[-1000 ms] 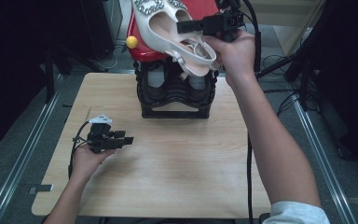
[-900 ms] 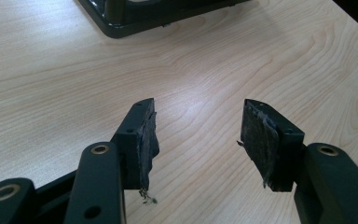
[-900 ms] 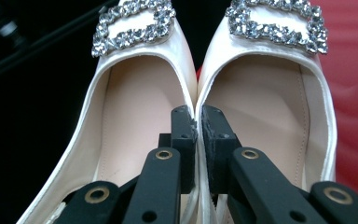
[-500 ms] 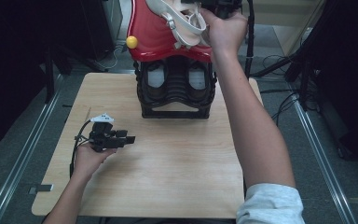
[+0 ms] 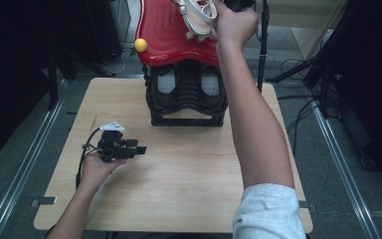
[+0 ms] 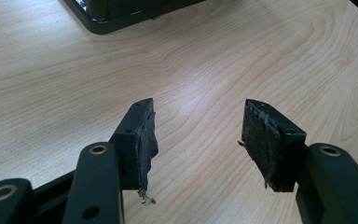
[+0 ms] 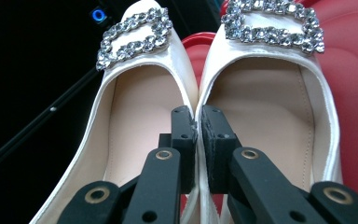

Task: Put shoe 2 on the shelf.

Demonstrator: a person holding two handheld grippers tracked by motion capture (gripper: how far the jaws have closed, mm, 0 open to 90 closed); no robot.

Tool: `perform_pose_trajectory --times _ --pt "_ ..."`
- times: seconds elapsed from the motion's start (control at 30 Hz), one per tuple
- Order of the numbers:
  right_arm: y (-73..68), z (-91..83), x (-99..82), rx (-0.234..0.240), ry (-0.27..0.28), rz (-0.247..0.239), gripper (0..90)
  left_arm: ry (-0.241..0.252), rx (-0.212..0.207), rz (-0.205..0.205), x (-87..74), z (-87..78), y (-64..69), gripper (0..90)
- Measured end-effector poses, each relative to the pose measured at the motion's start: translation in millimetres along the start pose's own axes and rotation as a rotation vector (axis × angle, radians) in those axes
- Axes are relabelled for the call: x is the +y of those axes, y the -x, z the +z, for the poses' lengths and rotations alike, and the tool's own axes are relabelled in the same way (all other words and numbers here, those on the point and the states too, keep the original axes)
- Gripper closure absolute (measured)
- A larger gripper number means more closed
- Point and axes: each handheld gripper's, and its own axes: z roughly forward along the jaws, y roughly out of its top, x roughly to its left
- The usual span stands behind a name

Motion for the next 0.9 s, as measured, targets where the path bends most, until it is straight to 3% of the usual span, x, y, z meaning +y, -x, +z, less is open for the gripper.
perform_pose_trajectory --times 0.2,0.33,0.47,0.7,0.9 --pt "1.9 9.7 1.7 -0.042 0.013 0.009 86.4 0.008 -0.012 -0.002 0.2 -0.6 0.7 44.4" --pt "3.3 13.3 0.6 -0.095 0.028 0.004 86.3 0.01 -0.017 0.001 0.3 -1.3 1.4 44.4" --pt "2.9 14.8 -0.3 -0.103 0.043 0.015 86.3 0.01 -0.015 -0.002 0.0 0.0 1.8 44.5" --pt "0.7 13.7 -0.2 -0.169 0.071 0.002 86.3 0.003 -0.019 0.004 0.1 1.2 2.3 44.4" --pt "4.7 16.7 -5.8 -0.147 0.072 0.06 86.3 -0.003 -0.023 0.007 0.4 2.0 3.1 44.5"
